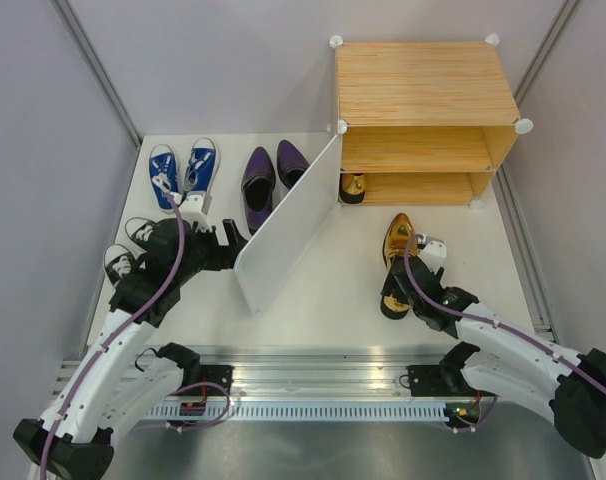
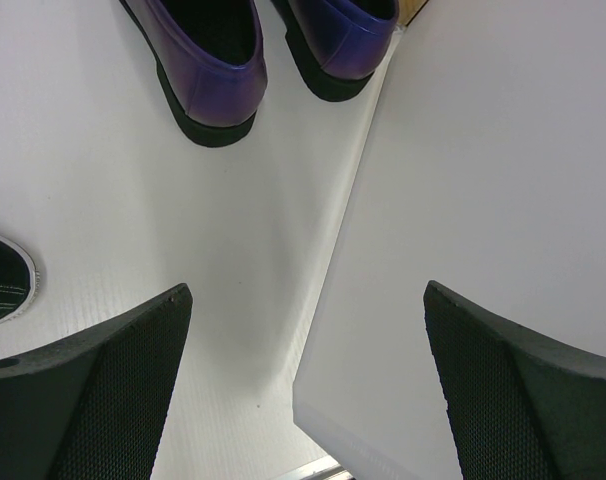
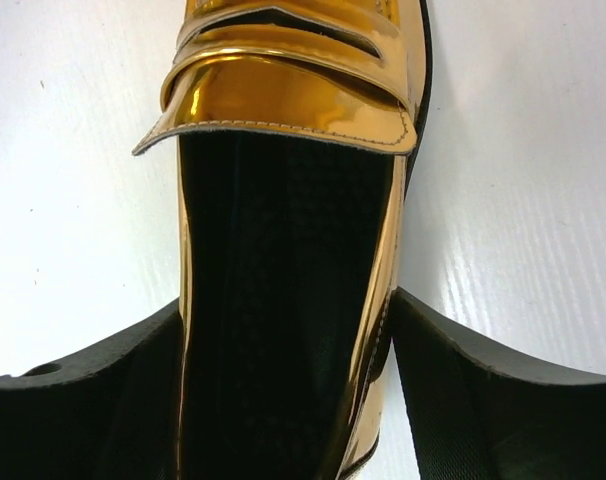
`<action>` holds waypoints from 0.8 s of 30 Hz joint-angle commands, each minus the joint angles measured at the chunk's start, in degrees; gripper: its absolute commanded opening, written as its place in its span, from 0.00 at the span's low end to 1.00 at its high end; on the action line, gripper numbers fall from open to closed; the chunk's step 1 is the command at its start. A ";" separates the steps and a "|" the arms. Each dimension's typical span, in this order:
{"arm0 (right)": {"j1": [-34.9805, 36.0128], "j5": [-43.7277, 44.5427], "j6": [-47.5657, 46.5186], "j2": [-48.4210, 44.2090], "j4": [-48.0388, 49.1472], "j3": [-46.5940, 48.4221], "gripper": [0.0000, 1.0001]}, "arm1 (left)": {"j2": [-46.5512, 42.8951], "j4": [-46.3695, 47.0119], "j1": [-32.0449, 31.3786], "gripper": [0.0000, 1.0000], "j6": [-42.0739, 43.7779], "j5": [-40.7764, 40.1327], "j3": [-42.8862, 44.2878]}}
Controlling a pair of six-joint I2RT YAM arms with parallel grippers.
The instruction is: Place and organize the shoes in the shoe cabinet
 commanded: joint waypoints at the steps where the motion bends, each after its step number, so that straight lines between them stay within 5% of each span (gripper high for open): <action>1: -0.34 1.67 -2.60 -5.93 -0.21 -0.99 0.01 | -0.53 1.12 -0.22 0.99 1.88 -0.53 0.22; 20: -0.16 -0.70 -4.80 -17.55 6.39 -4.52 0.01 | -0.88 1.03 -0.48 0.99 1.88 -0.44 0.13; 24: -0.25 1.76 -3.04 -12.72 1.92 -2.06 0.25 | -1.06 1.03 -0.48 0.99 1.88 -0.36 0.13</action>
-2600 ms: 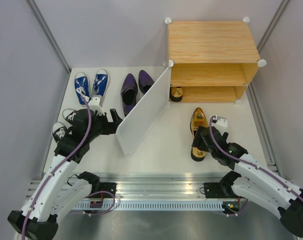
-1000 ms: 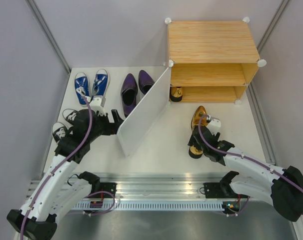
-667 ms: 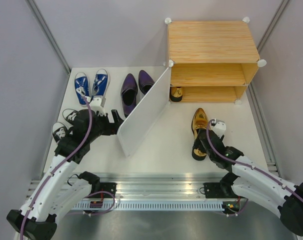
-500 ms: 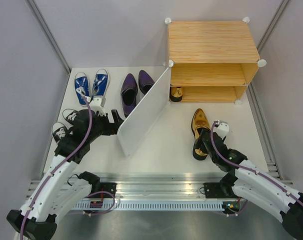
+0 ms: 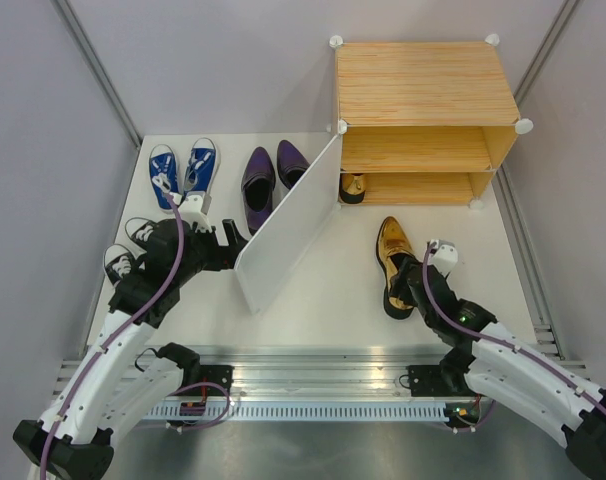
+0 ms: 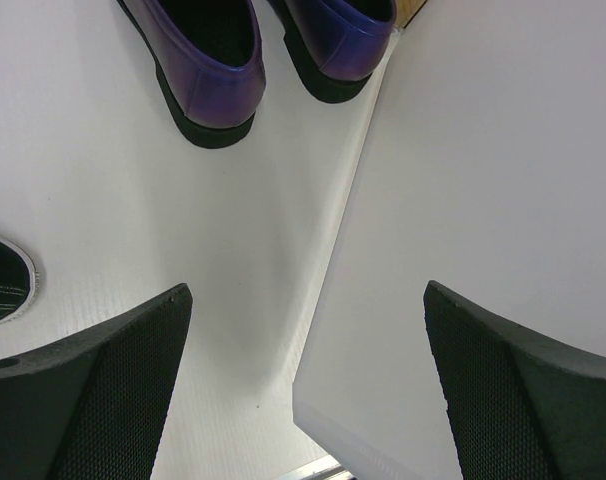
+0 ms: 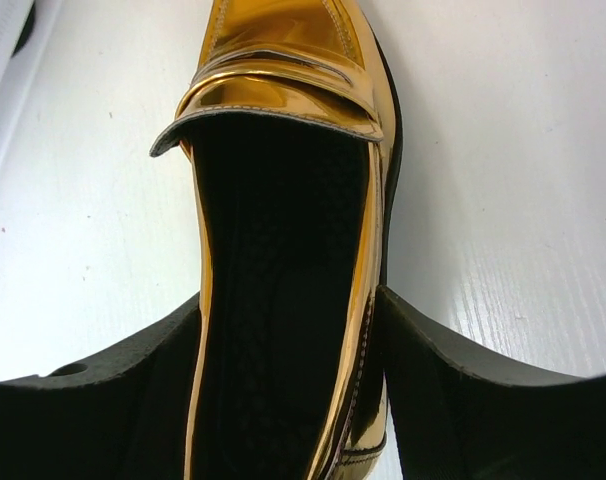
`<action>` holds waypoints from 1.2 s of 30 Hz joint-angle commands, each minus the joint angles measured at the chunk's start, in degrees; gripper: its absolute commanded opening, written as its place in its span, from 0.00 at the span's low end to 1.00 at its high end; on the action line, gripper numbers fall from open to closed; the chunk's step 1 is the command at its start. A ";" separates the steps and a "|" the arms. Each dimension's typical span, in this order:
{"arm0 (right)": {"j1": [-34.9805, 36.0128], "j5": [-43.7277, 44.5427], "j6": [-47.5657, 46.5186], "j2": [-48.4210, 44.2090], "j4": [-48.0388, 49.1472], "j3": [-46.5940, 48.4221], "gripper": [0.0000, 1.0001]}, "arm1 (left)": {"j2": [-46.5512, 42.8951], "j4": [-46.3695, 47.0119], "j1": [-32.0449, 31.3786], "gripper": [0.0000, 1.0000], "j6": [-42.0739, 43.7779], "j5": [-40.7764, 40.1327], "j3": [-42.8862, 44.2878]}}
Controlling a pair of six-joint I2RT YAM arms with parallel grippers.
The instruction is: Place and organize the shoes in the shoe cabinet
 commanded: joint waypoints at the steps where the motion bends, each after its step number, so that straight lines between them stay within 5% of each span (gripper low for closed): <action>1: -0.03 2.07 0.85 4.27 -0.16 4.06 0.27 | -0.75 1.03 -0.50 0.99 1.88 -0.18 0.22; 8: -0.12 5.50 1.99 6.66 -5.36 7.23 0.76 | -0.66 1.03 -0.50 0.99 1.97 0.00 0.22; 14: -0.12 5.06 2.70 9.03 -7.03 8.46 0.98 | -0.75 1.03 -0.59 0.99 1.88 0.17 0.22; 36: 3.49 5.59 4.01 28.36 -7.57 12.16 0.98 | -1.54 1.03 -0.59 0.99 2.14 1.40 0.31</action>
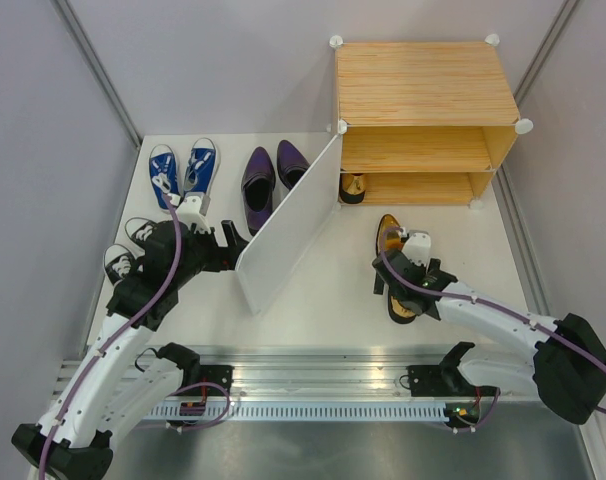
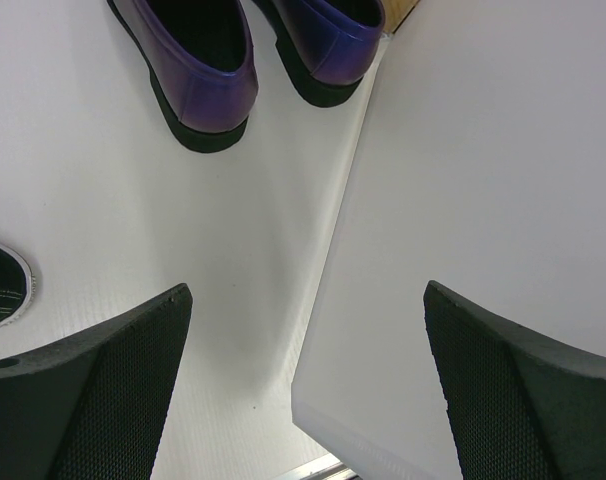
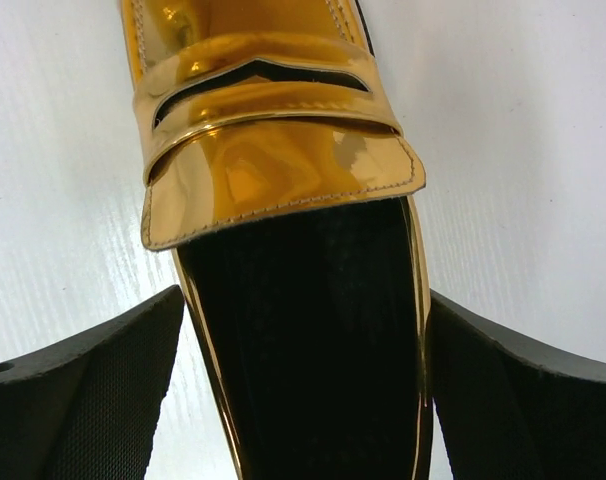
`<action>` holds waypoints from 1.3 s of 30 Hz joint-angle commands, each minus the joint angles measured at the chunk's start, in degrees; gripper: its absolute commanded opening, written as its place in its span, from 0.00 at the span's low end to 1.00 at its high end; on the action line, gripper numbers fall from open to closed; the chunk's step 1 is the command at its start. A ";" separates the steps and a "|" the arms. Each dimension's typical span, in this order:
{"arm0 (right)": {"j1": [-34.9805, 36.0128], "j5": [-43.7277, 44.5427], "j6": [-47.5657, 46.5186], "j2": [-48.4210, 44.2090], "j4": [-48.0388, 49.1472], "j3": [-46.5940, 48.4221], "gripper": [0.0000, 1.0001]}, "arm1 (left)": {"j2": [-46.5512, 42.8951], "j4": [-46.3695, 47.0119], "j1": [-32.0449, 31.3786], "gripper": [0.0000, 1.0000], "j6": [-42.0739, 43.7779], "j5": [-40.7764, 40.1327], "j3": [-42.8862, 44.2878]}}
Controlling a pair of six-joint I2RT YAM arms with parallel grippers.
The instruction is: Place and organize the shoes in the shoe cabinet
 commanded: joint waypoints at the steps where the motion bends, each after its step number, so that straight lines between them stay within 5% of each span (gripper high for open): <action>1: 0.32 0.58 2.86 4.14 3.36 -1.76 0.98 | -0.38 1.01 -0.29 0.99 2.10 1.16 0.31; 12: -0.03 -2.57 3.82 14.17 10.22 -2.03 0.96 | -0.47 1.10 -0.37 0.99 2.10 1.51 0.31; 24: -4.96 -14.79 -1.00 13.84 21.65 -5.81 0.53 | -0.03 1.10 -0.37 0.99 2.19 1.69 0.31; 34: -4.96 -13.93 -5.05 3.73 18.93 -4.84 0.01 | 0.06 1.01 -0.37 0.99 2.19 1.69 0.31; 39: -4.96 -10.50 -6.28 -0.85 18.93 -5.11 0.01 | 0.06 1.01 -0.37 0.99 2.19 1.52 0.22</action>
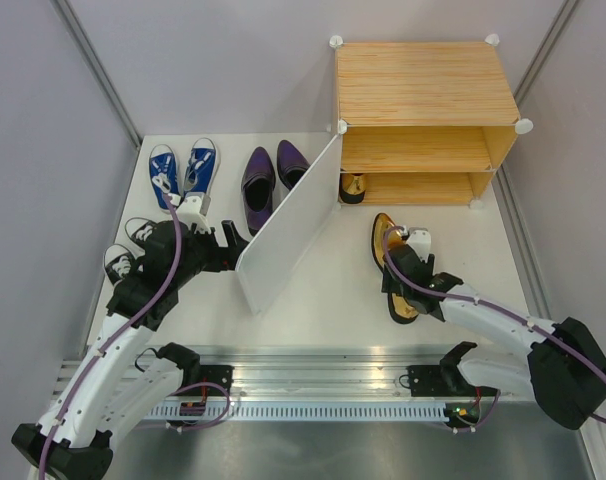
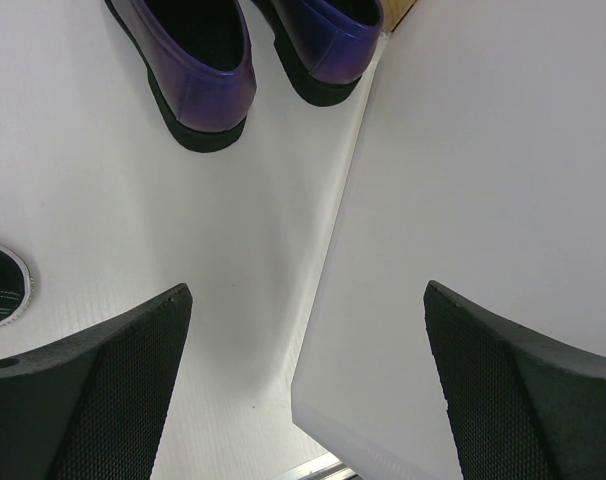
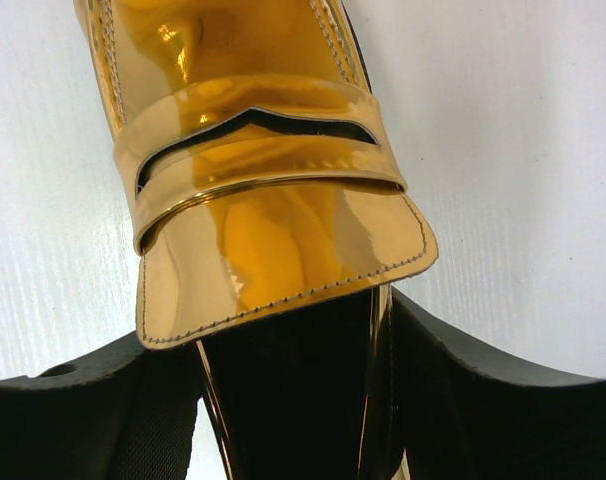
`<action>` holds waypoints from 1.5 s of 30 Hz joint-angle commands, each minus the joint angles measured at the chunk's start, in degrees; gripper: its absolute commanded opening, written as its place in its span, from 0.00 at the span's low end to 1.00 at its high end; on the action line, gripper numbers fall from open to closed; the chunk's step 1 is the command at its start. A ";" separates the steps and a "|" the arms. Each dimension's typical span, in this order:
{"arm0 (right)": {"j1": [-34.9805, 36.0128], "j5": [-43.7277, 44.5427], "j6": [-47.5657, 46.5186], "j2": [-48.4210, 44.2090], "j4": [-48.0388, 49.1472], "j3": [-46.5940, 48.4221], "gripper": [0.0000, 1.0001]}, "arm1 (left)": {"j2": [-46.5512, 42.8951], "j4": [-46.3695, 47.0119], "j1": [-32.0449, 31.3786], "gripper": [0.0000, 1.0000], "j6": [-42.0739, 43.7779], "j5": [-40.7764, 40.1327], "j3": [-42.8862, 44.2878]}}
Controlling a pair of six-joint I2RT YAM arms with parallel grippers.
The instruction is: Place and organize the shoes in the shoe cabinet
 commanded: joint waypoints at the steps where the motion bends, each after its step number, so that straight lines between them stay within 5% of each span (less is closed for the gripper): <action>1: 0.36 -4.57 3.49 -1.53 8.15 -1.04 0.01 | 0.19 1.03 -0.35 0.99 2.14 1.34 0.31; 22: -7.45 -2.10 -3.71 9.89 10.35 15.47 0.01 | 0.10 1.03 -0.35 0.99 2.23 1.34 0.31; 45: -19.86 -9.57 -11.72 36.69 12.63 41.93 0.03 | -0.16 1.12 -0.44 0.99 2.49 1.78 0.48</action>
